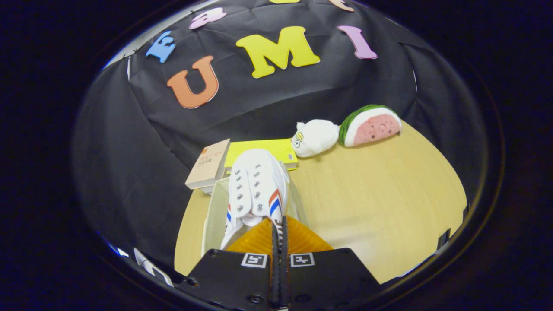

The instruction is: Open the storage box then place both shoes into the box .Put the left shoe in first, then the right shoe, with the right side of both shoes facing outward in a uniform manner.

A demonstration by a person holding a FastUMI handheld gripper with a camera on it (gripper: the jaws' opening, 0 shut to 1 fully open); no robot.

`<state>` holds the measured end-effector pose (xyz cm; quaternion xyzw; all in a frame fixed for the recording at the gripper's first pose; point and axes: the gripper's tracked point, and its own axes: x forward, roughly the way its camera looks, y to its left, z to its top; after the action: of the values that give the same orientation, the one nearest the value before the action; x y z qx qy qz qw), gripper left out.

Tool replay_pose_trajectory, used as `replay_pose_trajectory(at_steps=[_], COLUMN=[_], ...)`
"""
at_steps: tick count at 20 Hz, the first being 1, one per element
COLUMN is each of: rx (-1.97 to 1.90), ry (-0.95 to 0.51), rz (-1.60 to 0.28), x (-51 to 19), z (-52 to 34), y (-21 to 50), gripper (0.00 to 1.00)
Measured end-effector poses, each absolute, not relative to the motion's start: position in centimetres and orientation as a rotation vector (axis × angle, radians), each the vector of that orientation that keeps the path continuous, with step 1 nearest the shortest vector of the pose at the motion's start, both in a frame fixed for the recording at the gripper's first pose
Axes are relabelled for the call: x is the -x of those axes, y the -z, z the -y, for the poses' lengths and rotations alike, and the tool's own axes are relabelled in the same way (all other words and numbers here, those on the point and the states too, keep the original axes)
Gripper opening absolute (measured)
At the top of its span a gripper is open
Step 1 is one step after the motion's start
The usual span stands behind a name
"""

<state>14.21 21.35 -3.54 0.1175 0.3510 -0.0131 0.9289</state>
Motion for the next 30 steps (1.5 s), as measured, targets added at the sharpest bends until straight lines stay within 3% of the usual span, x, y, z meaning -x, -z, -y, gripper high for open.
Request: replay_pose_trajectory(at_steps=[9, 16, 17, 18, 20, 24, 26, 27, 30], rx=[-0.144, -0.136, -0.114, -0.087, -0.062, -0.036, 0.038, 0.069, 0.113], ry=[0.075, 0.155, 0.159, 0.164, 0.174, 0.176, 0.183, 0.195, 0.187], rz=[-0.741, -0.650, -0.629, -0.610, -0.599, -0.641, -0.567, -0.528, -0.480], x=[-16.0, -17.3, -17.4, -17.4, -17.4, -17.0, -17.4, -17.4, -16.9], z=[-23.7, -23.6, -23.5, -23.4, -23.1, -23.2, -22.9, -22.7, -22.7], y=[7.7, 7.8, 7.5, 7.2, 7.4, 8.0, 6.6, 5.7, 4.3], gripper=[0.09, 0.11, 0.15, 0.25, 0.33, 0.33, 0.35, 0.39, 0.65])
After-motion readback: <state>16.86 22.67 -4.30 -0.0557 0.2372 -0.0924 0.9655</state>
